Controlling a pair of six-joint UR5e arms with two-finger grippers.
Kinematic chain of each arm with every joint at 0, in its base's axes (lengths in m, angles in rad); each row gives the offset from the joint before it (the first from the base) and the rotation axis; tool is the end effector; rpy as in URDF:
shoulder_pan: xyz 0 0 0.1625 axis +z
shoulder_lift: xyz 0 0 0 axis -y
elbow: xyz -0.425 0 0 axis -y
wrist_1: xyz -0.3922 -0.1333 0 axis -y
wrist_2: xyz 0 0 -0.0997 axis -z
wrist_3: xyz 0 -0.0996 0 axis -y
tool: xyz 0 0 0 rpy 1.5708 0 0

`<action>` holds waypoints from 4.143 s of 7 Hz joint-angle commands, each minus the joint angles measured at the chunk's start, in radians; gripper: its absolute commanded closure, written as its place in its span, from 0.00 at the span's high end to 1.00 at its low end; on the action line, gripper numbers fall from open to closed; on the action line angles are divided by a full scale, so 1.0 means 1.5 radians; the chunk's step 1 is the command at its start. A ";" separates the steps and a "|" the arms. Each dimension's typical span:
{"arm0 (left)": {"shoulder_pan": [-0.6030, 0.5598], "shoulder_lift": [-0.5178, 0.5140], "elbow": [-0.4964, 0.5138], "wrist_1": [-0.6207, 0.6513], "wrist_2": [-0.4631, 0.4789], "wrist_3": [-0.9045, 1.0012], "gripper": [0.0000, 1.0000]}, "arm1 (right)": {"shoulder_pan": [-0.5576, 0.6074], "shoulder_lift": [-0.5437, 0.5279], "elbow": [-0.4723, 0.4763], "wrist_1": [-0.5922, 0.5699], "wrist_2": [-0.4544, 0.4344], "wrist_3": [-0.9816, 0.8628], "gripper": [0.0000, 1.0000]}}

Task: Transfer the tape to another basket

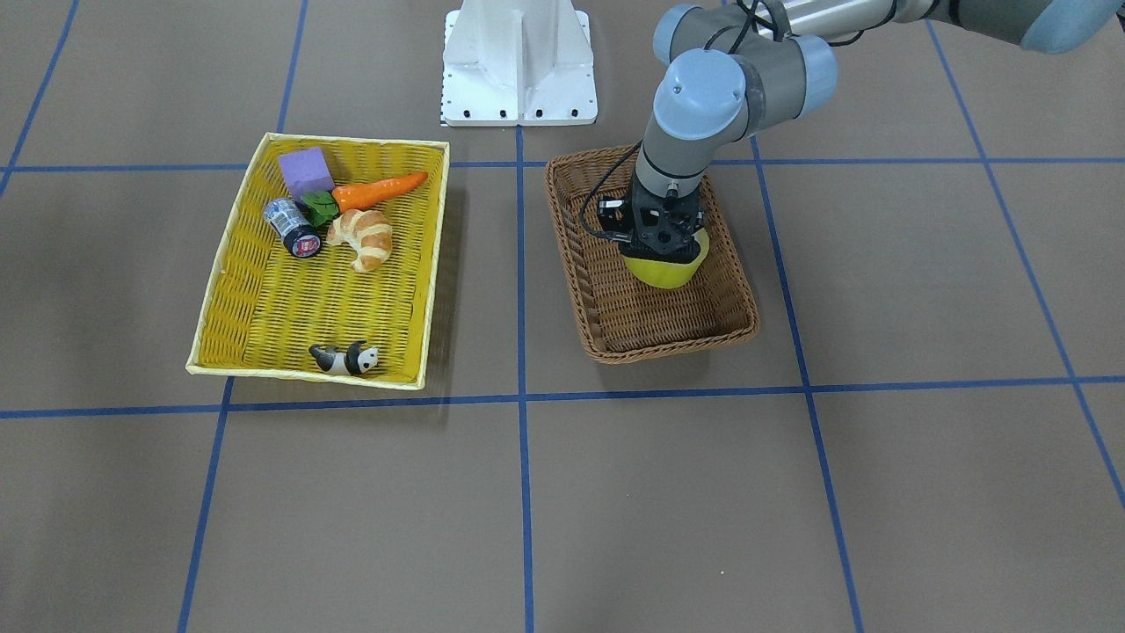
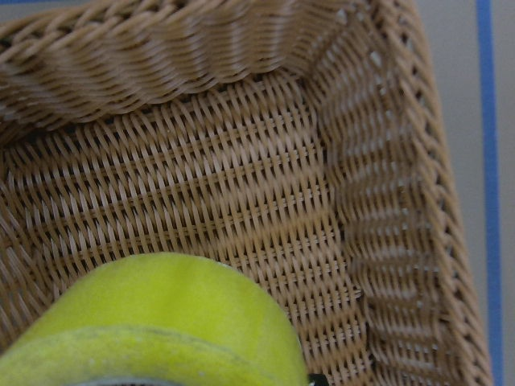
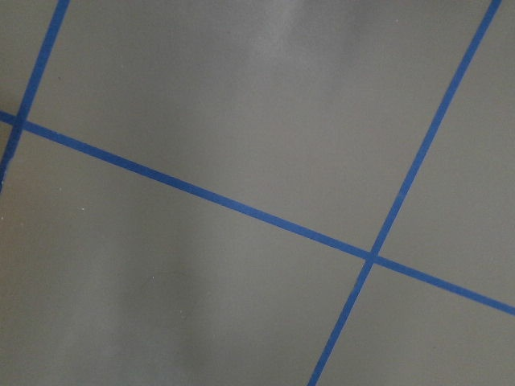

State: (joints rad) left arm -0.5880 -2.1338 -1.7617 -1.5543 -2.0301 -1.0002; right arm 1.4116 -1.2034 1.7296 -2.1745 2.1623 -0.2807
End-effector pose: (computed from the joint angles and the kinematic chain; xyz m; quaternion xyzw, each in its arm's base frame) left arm 0.4885 -0.4328 0.2525 0.0144 0.4099 0.0741 0.9090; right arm -0.0159 -0.5897 0.4523 -0.0193 -0.2930 -0.1975 0.9353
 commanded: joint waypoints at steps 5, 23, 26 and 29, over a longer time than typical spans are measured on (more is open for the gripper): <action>-0.244 0.182 -0.168 0.105 -0.054 0.273 0.98 | 0.024 -0.043 -0.007 0.005 0.016 -0.047 1.00; -0.652 0.398 0.082 0.071 -0.198 0.750 0.98 | 0.069 -0.200 -0.097 0.309 0.077 0.044 1.00; -0.653 0.398 0.081 0.071 -0.198 0.750 0.98 | 0.069 -0.200 -0.096 0.310 0.078 0.044 1.00; -0.652 0.398 0.081 0.070 -0.198 0.750 0.98 | 0.069 -0.198 -0.093 0.310 0.078 0.044 1.00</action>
State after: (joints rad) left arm -1.5668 -1.5371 -1.6398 -1.4484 -2.3271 0.1243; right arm 1.5151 -1.5020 1.5897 -1.7089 2.2794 -0.2148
